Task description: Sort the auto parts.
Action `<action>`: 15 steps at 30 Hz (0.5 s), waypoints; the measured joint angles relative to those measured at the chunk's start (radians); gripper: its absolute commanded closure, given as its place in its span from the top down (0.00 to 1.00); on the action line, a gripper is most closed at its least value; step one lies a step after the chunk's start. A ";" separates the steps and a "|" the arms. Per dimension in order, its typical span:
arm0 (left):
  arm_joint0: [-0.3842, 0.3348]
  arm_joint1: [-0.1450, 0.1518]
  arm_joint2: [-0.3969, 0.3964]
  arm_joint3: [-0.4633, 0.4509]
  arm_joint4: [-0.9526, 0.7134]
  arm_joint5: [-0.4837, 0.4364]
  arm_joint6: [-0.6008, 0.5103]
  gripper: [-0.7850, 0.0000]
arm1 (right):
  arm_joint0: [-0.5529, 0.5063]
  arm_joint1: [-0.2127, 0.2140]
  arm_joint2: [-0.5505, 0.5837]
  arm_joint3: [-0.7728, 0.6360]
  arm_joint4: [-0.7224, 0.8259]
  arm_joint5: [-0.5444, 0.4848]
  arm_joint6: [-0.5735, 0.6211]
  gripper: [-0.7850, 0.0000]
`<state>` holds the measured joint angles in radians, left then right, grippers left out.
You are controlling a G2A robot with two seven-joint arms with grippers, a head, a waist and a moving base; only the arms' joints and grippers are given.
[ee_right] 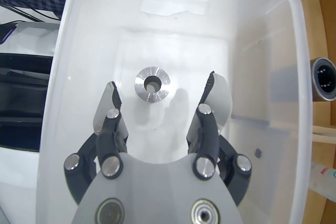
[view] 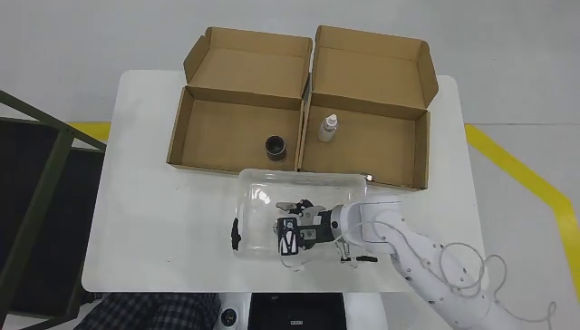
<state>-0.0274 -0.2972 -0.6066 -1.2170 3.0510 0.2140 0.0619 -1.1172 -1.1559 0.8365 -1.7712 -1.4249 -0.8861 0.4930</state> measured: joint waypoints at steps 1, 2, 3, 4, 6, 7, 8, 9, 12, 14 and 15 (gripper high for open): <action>0.000 0.000 0.000 0.000 0.000 0.000 0.000 1.00 | 0.006 -0.003 -0.009 0.013 -0.003 0.004 -0.005 0.71; 0.000 0.000 0.000 0.000 0.000 0.000 0.000 1.00 | 0.013 -0.005 -0.017 0.024 -0.005 0.008 -0.010 0.70; 0.000 0.000 0.000 0.000 0.000 0.000 0.000 1.00 | 0.021 -0.008 -0.028 0.038 -0.006 0.012 -0.017 0.69; 0.000 0.000 0.000 0.000 0.000 0.000 0.000 1.00 | 0.026 -0.011 -0.035 0.048 -0.007 0.015 -0.021 0.67; 0.000 0.000 0.000 0.000 0.000 0.000 0.000 1.00 | 0.039 -0.016 -0.048 0.065 -0.006 0.021 -0.028 0.61; 0.000 0.000 0.000 0.000 0.000 0.000 0.000 1.00 | 0.043 -0.017 -0.052 0.071 -0.005 0.024 -0.031 0.55; 0.000 0.000 0.000 0.000 0.000 0.000 0.000 1.00 | 0.047 -0.019 -0.056 0.077 -0.003 0.027 -0.034 0.49; 0.000 0.000 0.000 0.000 0.000 0.000 0.000 1.00 | 0.051 -0.021 -0.061 0.085 0.000 0.030 -0.037 0.48; 0.000 0.000 0.000 0.000 0.000 0.000 0.000 1.00 | 0.061 -0.024 -0.070 0.098 0.004 0.027 -0.042 0.37; 0.000 0.000 0.000 0.000 0.000 0.000 0.000 1.00 | 0.066 -0.025 -0.073 0.097 0.000 0.024 -0.044 0.18; 0.000 0.000 0.000 0.000 0.000 0.000 0.000 1.00 | 0.068 -0.024 -0.073 0.090 -0.008 0.021 -0.049 0.02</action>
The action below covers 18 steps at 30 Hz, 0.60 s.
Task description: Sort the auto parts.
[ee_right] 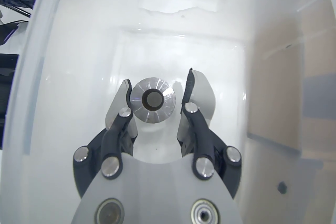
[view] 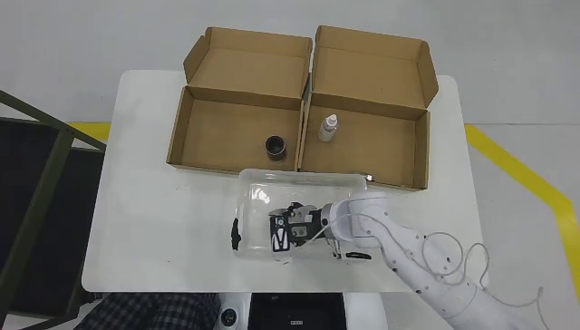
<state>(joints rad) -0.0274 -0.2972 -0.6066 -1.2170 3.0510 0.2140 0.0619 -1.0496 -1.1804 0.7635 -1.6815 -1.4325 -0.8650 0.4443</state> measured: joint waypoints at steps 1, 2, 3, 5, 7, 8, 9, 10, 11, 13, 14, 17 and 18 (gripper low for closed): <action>0.000 0.000 0.000 0.000 0.000 0.000 0.000 1.00 | 0.000 0.001 0.001 -0.006 -0.005 -0.003 -0.006 0.00; 0.000 0.000 0.000 0.000 0.000 0.000 0.000 1.00 | -0.002 0.002 0.002 -0.012 -0.009 -0.007 -0.012 0.00; 0.000 0.000 0.000 0.000 0.000 0.000 0.000 1.00 | -0.004 0.004 0.005 -0.022 -0.014 -0.012 -0.019 0.00; 0.000 0.000 0.000 0.000 0.000 0.000 0.000 1.00 | -0.009 0.007 0.011 -0.040 -0.019 -0.021 -0.028 0.00; 0.000 0.000 0.000 0.000 0.000 0.000 0.000 1.00 | -0.015 0.011 0.021 -0.061 -0.022 -0.029 -0.038 0.00; 0.000 0.000 0.000 0.000 0.000 0.000 0.000 1.00 | -0.018 0.013 0.026 -0.070 -0.022 -0.030 -0.043 0.00; 0.000 0.000 0.000 0.000 0.000 0.000 0.000 1.00 | -0.022 0.015 0.035 -0.084 -0.021 -0.029 -0.050 0.00; 0.000 0.000 0.000 0.000 0.000 0.000 0.000 1.00 | -0.025 0.017 0.043 -0.095 -0.021 -0.026 -0.056 0.00; 0.000 0.000 0.000 0.000 0.000 0.000 0.000 1.00 | -0.029 0.019 0.052 -0.107 -0.020 -0.024 -0.062 0.00; 0.000 0.000 0.000 0.000 0.000 0.000 0.000 1.00 | -0.038 0.025 0.073 -0.133 -0.017 -0.021 -0.075 0.00; 0.000 0.000 0.000 0.000 0.000 0.000 0.000 1.00 | -0.042 0.027 0.082 -0.143 -0.015 -0.021 -0.079 0.00; 0.000 0.000 0.000 0.000 0.000 0.000 0.000 1.00 | -0.051 0.034 0.112 -0.171 -0.004 -0.023 -0.090 0.00; 0.000 0.000 0.000 0.000 0.000 0.000 0.000 1.00 | -0.052 0.036 0.125 -0.182 0.003 -0.021 -0.093 0.00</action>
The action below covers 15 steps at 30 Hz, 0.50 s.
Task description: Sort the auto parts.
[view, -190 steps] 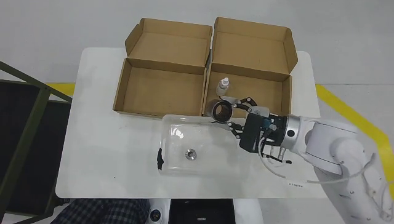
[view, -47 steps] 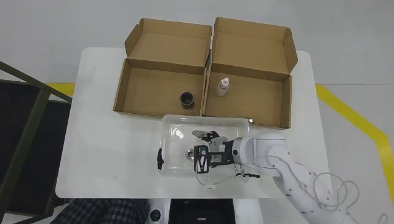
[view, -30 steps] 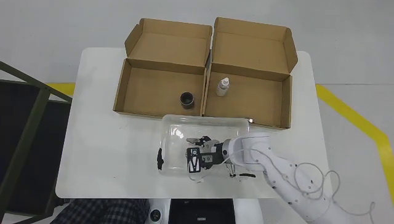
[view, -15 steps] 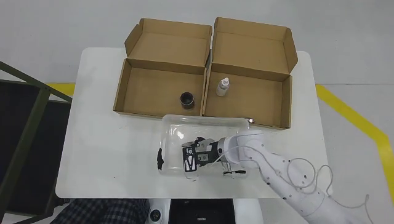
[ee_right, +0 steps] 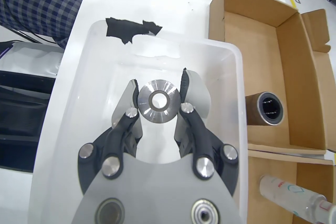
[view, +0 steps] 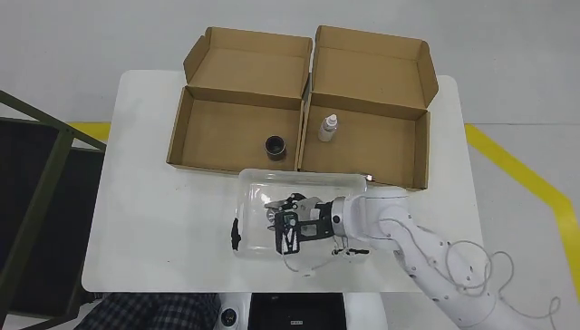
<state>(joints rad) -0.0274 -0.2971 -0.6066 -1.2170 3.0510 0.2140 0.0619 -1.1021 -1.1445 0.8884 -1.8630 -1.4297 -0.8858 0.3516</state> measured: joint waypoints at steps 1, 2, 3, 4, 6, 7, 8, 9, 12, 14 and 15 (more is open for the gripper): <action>0.000 0.000 0.000 0.000 0.000 0.000 0.000 1.00 | -0.001 0.001 0.009 -0.007 0.006 0.002 -0.002 0.00; 0.000 0.000 0.000 0.000 0.000 0.000 0.000 1.00 | -0.002 0.003 0.017 -0.014 0.012 0.004 -0.003 0.00; 0.000 0.000 0.000 0.000 0.000 0.000 0.000 1.00 | -0.002 0.004 0.029 -0.023 0.020 0.006 -0.004 0.00; 0.000 0.000 0.000 0.000 0.000 0.000 0.000 1.00 | -0.002 0.006 0.038 -0.030 0.028 0.008 -0.004 0.00; 0.000 0.000 0.000 0.000 0.000 0.000 0.000 1.00 | -0.001 0.009 0.061 -0.047 0.049 0.013 -0.002 0.00; 0.000 0.000 0.000 0.000 0.000 0.000 0.000 1.00 | 0.001 0.010 0.072 -0.055 0.058 0.016 0.000 0.00; 0.000 0.000 0.000 0.000 0.000 0.000 0.000 1.00 | 0.002 0.011 0.082 -0.064 0.068 0.019 0.003 0.00; 0.000 0.000 0.000 0.000 0.000 0.000 0.000 1.00 | 0.004 0.013 0.097 -0.076 0.079 0.023 0.008 0.00; 0.000 0.000 0.000 0.000 0.000 0.000 0.000 1.00 | 0.006 0.018 0.135 -0.118 0.100 0.033 0.023 0.00; 0.000 0.000 0.000 0.000 0.000 0.000 0.000 1.00 | 0.002 0.022 0.158 -0.152 0.114 0.037 0.027 0.00; 0.000 0.000 0.000 0.000 0.000 0.000 0.000 1.00 | -0.002 0.024 0.175 -0.175 0.123 0.038 0.030 0.00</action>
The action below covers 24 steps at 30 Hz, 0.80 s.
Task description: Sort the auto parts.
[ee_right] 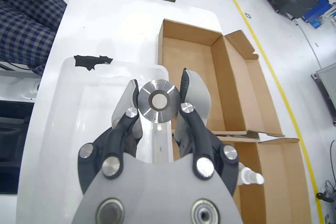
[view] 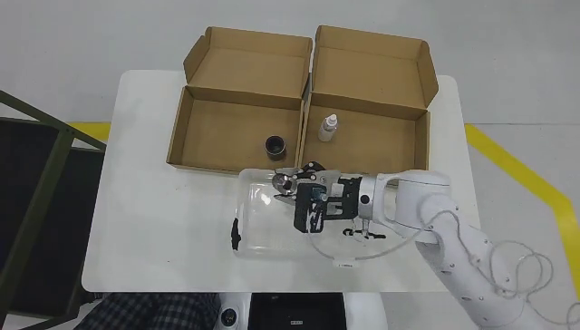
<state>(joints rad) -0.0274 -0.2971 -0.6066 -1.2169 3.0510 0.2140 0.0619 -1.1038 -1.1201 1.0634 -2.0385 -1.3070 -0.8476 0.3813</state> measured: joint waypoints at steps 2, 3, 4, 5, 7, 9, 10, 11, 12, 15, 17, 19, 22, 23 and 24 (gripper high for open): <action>0.000 0.000 0.000 0.000 0.000 0.000 0.000 1.00 | -0.007 0.004 0.026 -0.033 0.012 0.002 0.002 0.00; 0.000 0.000 0.000 0.000 0.000 0.000 0.000 1.00 | -0.012 0.007 0.043 -0.051 0.020 0.003 0.002 0.00; 0.000 0.000 0.000 0.000 0.000 0.000 0.000 1.00 | -0.015 0.009 0.056 -0.062 0.026 0.004 0.001 0.00; 0.000 0.000 0.000 0.000 0.000 0.000 0.000 1.00 | -0.018 0.010 0.068 -0.071 0.032 0.005 -0.001 0.00; 0.000 0.000 0.000 0.000 0.000 0.000 0.000 1.00 | -0.023 0.014 0.094 -0.085 0.042 0.007 -0.004 0.00; 0.000 0.000 0.000 0.000 0.000 0.000 0.000 1.00 | -0.026 0.017 0.115 -0.093 0.051 0.011 -0.009 0.00; 0.000 0.000 0.000 0.000 0.000 0.000 0.000 1.00 | -0.027 0.018 0.123 -0.095 0.054 0.013 -0.010 0.00; 0.000 0.000 0.000 0.000 0.000 0.000 0.000 1.00 | -0.028 0.019 0.130 -0.098 0.057 0.014 -0.012 0.00; 0.000 0.000 0.000 0.000 0.000 0.000 0.000 1.00 | -0.030 0.020 0.140 -0.102 0.060 0.015 -0.015 0.00; 0.000 0.000 0.000 0.000 0.000 0.000 0.000 1.00 | -0.033 0.024 0.166 -0.111 0.068 0.020 -0.021 0.00; 0.000 0.000 0.000 0.000 0.000 0.000 0.000 1.00 | -0.036 0.026 0.180 -0.116 0.074 0.021 -0.025 0.00; 0.000 0.000 0.000 0.000 0.000 0.000 0.000 1.00 | -0.039 0.029 0.196 -0.119 0.080 0.023 -0.029 0.00; 0.000 0.000 0.000 0.000 0.000 0.000 0.000 1.00 | -0.043 0.032 0.214 -0.123 0.088 0.024 -0.035 0.00; 0.000 0.000 0.000 0.000 0.000 0.000 0.000 1.00 | -0.044 0.033 0.219 -0.124 0.091 0.025 -0.037 0.00; 0.000 0.000 0.000 0.000 0.000 0.000 0.000 1.00 | -0.044 0.034 0.224 -0.125 0.093 0.025 -0.040 0.00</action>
<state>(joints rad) -0.0274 -0.2972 -0.6066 -1.2170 3.0510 0.2140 0.0619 -1.1480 -1.0865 1.2872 -2.1630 -1.2136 -0.8223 0.3409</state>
